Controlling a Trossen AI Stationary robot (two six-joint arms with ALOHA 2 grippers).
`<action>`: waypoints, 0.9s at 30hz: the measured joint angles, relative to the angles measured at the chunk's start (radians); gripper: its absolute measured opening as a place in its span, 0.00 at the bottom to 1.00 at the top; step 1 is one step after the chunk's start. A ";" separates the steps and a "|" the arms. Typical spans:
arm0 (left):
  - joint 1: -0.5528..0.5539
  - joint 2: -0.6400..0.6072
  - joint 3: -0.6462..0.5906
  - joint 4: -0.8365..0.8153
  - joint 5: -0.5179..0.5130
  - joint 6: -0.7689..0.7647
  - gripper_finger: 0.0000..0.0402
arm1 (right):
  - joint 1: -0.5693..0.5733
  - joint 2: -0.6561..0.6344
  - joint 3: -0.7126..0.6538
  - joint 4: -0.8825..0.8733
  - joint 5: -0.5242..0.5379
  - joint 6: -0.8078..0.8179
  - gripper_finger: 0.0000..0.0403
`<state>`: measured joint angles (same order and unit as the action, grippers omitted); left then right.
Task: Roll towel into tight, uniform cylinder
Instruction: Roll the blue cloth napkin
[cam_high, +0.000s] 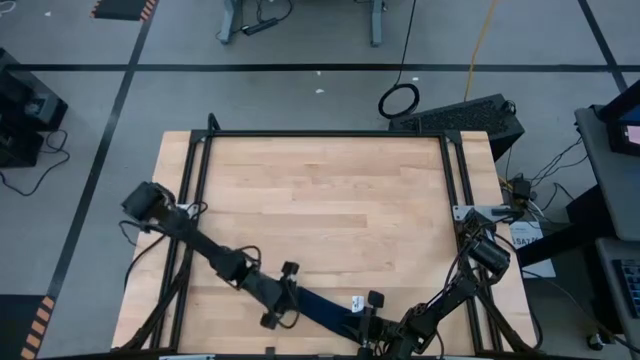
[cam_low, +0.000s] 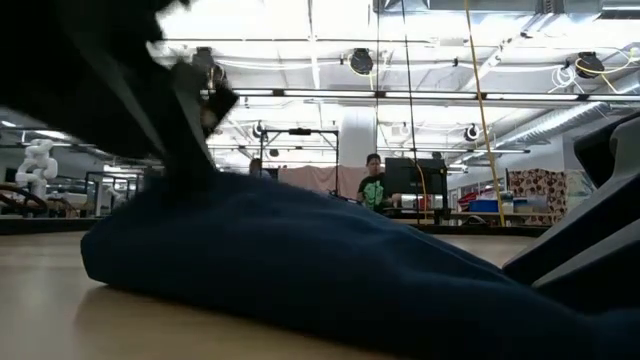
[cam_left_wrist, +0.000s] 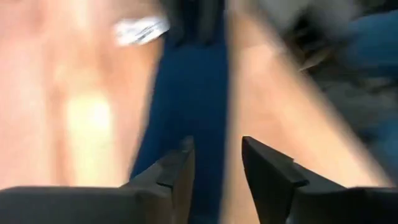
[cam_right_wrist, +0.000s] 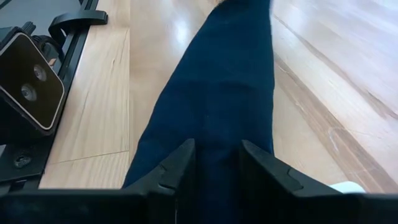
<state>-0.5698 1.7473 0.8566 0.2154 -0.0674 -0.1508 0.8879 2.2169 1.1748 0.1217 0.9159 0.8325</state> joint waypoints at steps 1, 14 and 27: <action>-0.003 0.020 0.000 -0.002 -0.041 -0.007 0.33 | 0.000 0.000 0.000 0.000 0.000 -0.004 0.29; 0.050 0.123 0.005 -0.077 -0.046 -0.104 0.10 | -0.001 -0.011 -0.002 -0.012 -0.001 -0.031 0.29; 0.074 0.114 0.003 -0.095 -0.045 -0.106 0.10 | -0.001 -0.298 -0.004 -0.172 -0.064 -0.013 0.27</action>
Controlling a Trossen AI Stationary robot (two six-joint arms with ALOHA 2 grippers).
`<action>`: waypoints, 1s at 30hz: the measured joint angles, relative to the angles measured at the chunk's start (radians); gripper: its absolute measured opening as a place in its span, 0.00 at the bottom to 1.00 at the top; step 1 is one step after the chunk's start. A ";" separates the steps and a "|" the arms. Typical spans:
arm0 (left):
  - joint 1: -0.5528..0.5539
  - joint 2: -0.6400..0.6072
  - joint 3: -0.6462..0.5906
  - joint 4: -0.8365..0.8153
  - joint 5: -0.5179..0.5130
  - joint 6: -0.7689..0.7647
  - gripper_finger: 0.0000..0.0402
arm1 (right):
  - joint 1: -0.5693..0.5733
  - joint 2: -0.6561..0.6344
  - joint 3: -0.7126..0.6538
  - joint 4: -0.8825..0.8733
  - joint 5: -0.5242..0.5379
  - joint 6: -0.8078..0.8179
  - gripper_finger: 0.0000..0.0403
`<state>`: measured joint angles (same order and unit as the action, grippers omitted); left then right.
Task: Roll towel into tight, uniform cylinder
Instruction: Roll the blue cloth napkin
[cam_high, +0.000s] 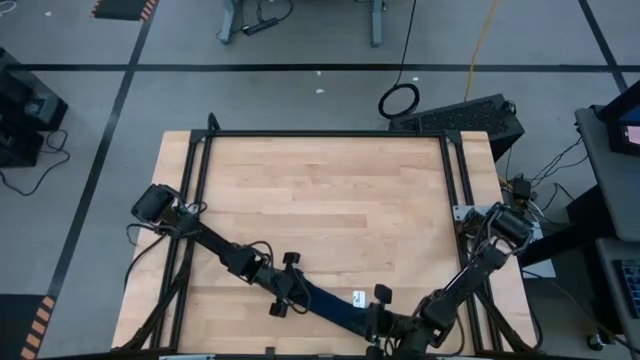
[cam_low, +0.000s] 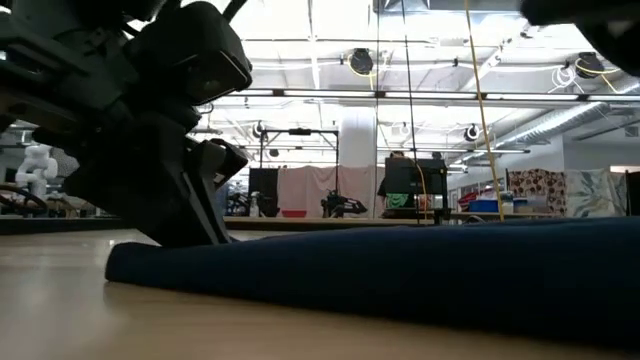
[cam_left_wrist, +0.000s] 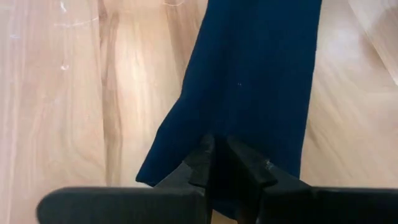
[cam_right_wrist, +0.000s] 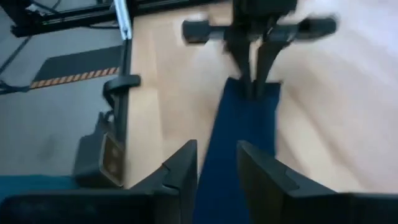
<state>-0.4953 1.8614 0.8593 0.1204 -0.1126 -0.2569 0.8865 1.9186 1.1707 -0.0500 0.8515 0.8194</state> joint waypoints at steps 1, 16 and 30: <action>0.003 0.000 0.000 0.000 0.000 0.000 0.10 | 0.000 -0.001 0.001 -0.002 -0.015 0.020 0.26; 0.055 -0.003 0.002 -0.158 -0.107 -0.065 0.10 | -0.119 0.188 0.005 -0.185 -0.073 0.239 0.02; 0.119 -0.095 -0.005 -0.316 -0.174 -0.098 0.10 | -0.300 0.061 0.000 -0.441 -0.244 -0.074 0.00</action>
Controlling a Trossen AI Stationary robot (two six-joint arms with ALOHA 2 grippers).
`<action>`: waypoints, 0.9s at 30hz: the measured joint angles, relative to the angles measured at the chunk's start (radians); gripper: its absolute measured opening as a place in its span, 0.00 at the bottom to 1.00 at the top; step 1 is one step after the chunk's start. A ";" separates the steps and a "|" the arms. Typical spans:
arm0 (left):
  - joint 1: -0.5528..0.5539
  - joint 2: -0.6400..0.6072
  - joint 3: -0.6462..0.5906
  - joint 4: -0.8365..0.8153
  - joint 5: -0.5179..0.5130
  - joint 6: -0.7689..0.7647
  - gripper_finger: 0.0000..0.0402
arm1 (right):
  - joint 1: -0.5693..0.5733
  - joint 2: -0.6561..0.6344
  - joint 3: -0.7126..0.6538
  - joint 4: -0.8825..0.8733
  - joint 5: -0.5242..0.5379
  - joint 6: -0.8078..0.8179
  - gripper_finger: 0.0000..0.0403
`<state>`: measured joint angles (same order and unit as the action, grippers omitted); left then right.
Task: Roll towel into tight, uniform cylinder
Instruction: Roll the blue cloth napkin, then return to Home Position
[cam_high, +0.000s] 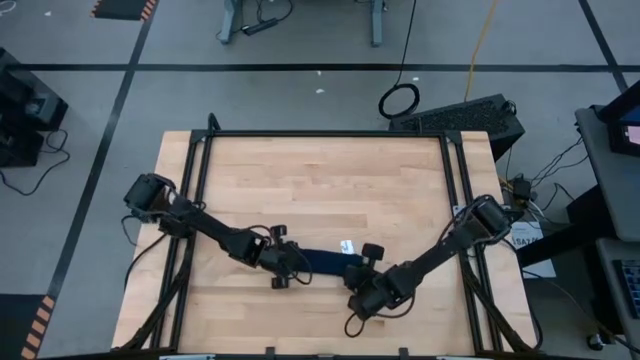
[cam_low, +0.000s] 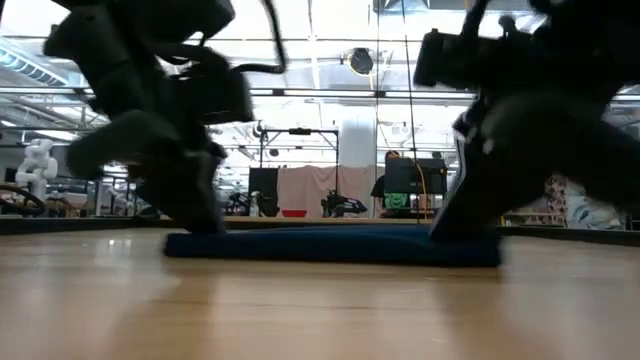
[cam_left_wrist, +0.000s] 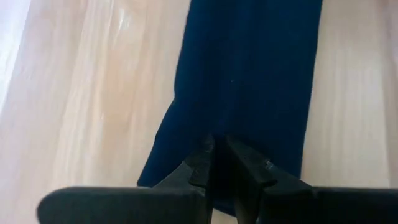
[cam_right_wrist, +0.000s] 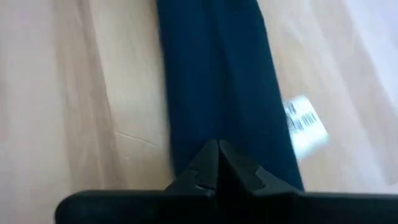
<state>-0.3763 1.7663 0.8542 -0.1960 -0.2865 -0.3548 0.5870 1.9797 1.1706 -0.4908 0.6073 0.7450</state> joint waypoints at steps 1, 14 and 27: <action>0.000 -0.019 -0.002 -0.023 0.001 0.007 0.10 | -0.002 -0.016 -0.001 -0.003 0.000 -0.018 0.00; 0.000 -0.191 0.000 -0.064 0.050 0.056 0.10 | -0.010 -0.331 0.000 0.004 -0.013 -0.199 0.00; -0.010 -0.558 -0.033 0.063 0.038 0.370 0.10 | 0.018 -0.723 -0.096 -0.010 -0.029 -0.509 0.00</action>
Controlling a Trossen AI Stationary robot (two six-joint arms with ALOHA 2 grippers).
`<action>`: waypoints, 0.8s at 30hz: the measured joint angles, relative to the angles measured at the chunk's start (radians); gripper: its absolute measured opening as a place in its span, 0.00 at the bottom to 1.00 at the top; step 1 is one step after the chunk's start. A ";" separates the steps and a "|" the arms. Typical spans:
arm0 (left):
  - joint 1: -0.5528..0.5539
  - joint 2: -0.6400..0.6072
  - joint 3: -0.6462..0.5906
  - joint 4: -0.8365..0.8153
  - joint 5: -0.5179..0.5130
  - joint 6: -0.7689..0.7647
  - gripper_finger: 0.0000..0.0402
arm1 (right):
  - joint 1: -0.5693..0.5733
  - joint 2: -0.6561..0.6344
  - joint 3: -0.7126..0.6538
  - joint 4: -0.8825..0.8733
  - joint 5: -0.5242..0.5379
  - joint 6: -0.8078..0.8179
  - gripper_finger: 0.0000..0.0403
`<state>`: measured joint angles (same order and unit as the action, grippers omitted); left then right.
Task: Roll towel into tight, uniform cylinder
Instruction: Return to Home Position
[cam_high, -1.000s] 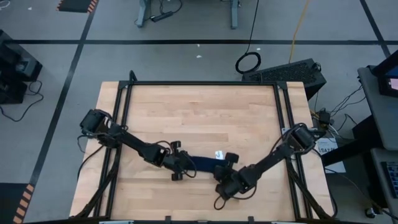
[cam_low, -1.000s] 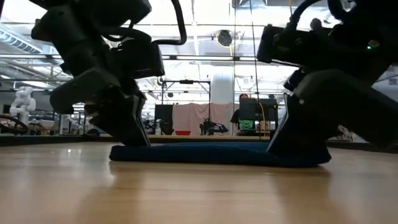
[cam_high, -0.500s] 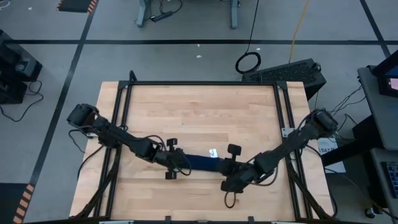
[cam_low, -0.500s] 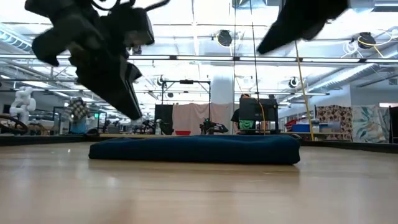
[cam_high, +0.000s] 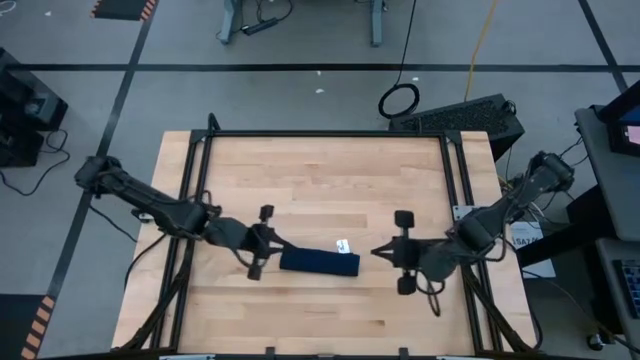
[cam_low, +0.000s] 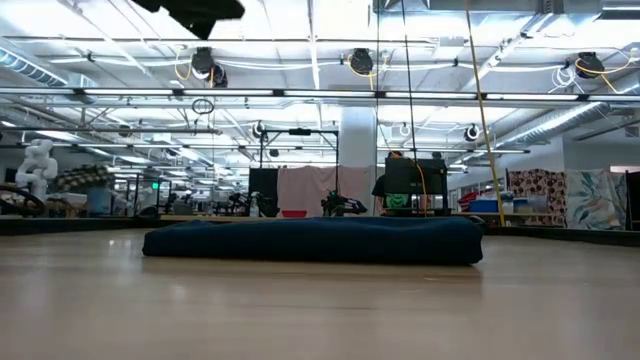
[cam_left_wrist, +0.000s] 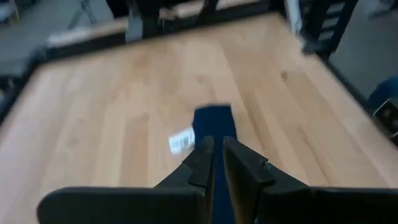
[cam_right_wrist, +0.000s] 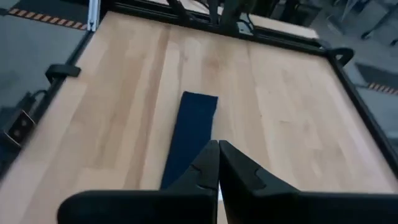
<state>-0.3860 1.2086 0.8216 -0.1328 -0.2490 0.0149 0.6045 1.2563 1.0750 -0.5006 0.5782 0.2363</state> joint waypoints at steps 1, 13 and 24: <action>-0.001 -0.022 -0.023 0.041 -0.002 0.017 0.10 | 0.012 -0.025 -0.042 0.024 0.022 -0.007 0.00; 0.041 -0.210 -0.294 0.286 -0.049 -0.052 0.10 | 0.025 -0.294 -0.634 0.616 -0.027 -0.135 0.00; 0.117 -0.261 -0.473 0.461 0.005 -0.061 0.10 | -0.020 -0.564 -1.006 0.981 -0.104 -0.195 0.00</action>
<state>-0.2690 0.9479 0.3490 0.3283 -0.2437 -0.0464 0.5843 0.6924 0.0687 0.4808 0.4740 0.0413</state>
